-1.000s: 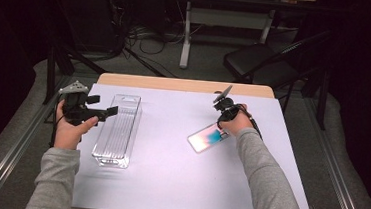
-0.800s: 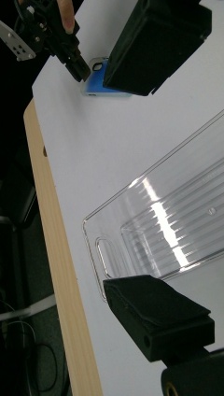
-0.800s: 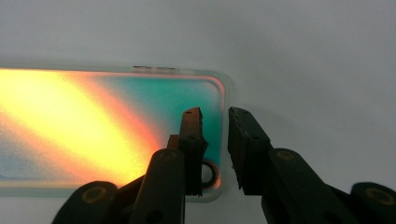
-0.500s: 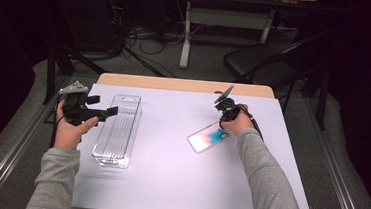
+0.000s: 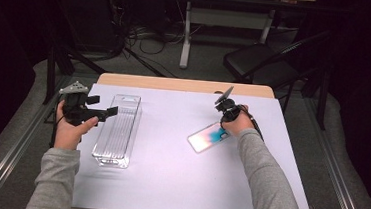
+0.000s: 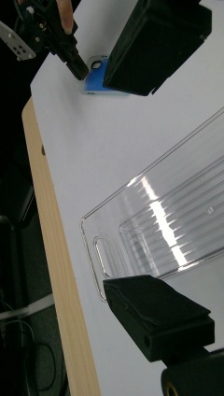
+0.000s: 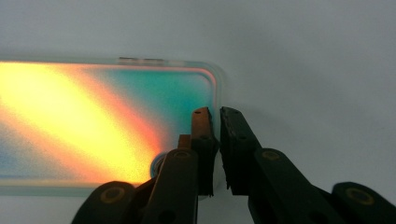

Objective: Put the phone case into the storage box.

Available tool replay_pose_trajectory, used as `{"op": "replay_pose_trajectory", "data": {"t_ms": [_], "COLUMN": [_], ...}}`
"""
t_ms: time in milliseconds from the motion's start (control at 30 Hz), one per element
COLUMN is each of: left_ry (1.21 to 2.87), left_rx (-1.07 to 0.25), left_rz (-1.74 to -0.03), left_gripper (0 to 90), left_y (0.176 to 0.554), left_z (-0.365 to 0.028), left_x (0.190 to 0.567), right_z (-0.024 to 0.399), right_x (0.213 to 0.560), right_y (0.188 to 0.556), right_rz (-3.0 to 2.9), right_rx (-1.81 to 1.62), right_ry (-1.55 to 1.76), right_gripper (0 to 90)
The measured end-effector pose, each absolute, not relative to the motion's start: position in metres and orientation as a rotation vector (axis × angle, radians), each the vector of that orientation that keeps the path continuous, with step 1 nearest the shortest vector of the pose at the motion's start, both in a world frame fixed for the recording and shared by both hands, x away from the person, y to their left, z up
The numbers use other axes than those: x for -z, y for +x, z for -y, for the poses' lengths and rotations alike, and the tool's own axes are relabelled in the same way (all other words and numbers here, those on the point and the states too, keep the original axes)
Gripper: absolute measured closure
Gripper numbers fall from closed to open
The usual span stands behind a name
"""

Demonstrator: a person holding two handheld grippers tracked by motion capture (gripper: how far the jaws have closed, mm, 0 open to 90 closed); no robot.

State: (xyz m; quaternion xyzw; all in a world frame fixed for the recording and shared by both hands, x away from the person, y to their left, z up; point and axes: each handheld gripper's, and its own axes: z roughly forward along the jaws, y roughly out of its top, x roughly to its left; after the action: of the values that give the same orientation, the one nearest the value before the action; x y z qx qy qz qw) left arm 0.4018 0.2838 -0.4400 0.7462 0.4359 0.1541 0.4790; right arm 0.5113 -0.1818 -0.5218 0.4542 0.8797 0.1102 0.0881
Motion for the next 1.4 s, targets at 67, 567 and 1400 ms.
{"op": "replay_pose_trajectory", "data": {"t_ms": [67, 567, 1400], "left_ry": [1.821, 1.822, 1.823], "left_rx": [-0.376, -0.374, -0.376], "left_rz": [-1.064, -1.068, -1.07], "left_gripper": [5.3, 5.4, 5.3], "left_y": [0.402, 0.4024, 0.4029], "left_z": [-0.2838, -0.2838, -0.2844], "left_x": [0.4403, 0.441, 0.4415], "right_z": [0.1812, 0.182, 0.1825], "right_x": [0.5221, 0.5234, 0.5229], "right_y": [0.5106, 0.511, 0.5114], "right_rz": [-2.612, -2.609, -2.621], "right_rx": [-0.324, -0.325, -0.328], "right_ry": [1.374, 1.371, 1.372], "right_gripper": [84.3, 87.4, 87.8]}}
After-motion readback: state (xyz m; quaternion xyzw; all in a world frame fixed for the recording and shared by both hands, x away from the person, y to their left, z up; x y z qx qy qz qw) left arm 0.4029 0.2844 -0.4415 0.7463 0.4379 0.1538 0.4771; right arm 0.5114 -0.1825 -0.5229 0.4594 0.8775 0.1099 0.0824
